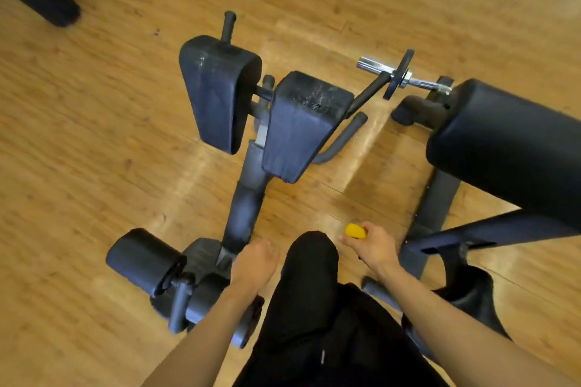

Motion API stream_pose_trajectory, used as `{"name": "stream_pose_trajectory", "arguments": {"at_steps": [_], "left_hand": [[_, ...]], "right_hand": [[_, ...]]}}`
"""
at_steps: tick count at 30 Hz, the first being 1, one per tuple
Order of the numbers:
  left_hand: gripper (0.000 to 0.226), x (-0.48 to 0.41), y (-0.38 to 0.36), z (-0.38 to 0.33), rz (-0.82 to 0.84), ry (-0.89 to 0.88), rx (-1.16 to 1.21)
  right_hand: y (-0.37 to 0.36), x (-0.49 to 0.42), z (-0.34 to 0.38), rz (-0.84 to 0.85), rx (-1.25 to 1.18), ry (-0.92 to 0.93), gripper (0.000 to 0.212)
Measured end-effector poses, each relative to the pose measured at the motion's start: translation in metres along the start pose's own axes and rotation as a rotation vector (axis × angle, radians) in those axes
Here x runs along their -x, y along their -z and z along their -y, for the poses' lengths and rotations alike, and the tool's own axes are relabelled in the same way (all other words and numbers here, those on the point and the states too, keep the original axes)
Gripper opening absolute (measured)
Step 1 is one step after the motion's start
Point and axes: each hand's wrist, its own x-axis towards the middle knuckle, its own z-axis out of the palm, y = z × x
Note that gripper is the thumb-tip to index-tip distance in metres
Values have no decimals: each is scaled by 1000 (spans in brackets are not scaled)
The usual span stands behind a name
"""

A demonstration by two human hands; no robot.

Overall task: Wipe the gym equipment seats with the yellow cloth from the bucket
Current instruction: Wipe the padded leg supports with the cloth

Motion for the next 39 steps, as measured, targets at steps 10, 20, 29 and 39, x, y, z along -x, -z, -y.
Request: {"name": "stream_pose_trajectory", "arguments": {"at_steps": [10,20,29,39], "left_hand": [[25,-88,88,-56,-4,-118,-79],[35,-219,189,-152,-394,-1008,-436],[31,-296,155,-171,-566,-875,-340],[35,-306,127,-172,-836,-884,-248]], "right_hand": [[19,-53,96,-240,-269,68,38],[4,-168,206,-741,-221,244,47],[-22,-186,196,-737,51,396,50],[30,-256,212,-563,-106,322,37]]}}
